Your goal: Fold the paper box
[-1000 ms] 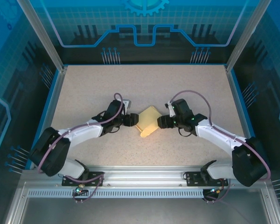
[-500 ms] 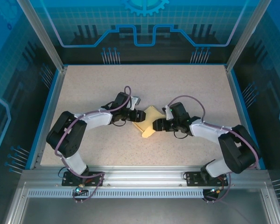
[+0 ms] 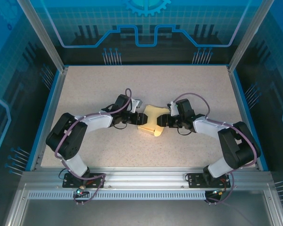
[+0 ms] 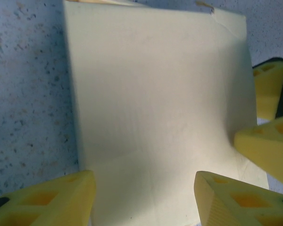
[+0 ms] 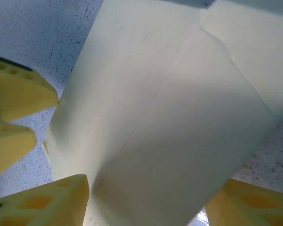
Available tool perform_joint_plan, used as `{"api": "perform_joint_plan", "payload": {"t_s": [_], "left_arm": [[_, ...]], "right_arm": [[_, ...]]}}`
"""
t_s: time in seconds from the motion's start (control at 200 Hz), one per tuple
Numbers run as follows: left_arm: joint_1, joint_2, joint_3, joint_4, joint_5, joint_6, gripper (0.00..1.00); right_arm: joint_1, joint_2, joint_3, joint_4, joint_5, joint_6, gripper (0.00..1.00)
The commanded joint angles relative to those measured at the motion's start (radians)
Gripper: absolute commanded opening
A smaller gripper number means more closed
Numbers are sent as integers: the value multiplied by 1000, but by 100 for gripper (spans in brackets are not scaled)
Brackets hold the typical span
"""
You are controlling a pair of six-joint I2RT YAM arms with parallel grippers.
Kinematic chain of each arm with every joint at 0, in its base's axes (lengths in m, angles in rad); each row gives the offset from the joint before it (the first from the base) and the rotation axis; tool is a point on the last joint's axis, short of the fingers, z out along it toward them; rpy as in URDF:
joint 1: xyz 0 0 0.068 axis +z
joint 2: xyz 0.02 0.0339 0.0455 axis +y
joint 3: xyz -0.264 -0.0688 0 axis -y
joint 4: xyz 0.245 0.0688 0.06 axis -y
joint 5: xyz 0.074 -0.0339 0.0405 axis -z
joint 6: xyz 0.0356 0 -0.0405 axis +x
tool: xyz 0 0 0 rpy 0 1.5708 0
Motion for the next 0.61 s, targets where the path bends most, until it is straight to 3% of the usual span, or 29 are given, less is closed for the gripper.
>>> {"api": "perform_joint_plan", "payload": {"t_s": [0.0,0.245,0.6], "left_arm": [[-2,55,39,-36,-20,5,58],[-4,73,28,-51,-56,16,53],[-2,-82,-25,20,-96,-5,57]], "right_arm": [[-12,1,-21,28,-27,-4,63],[-23,42,-29,62,-47,4,55],[-35,37,-30,53,-43,-8,53]]}}
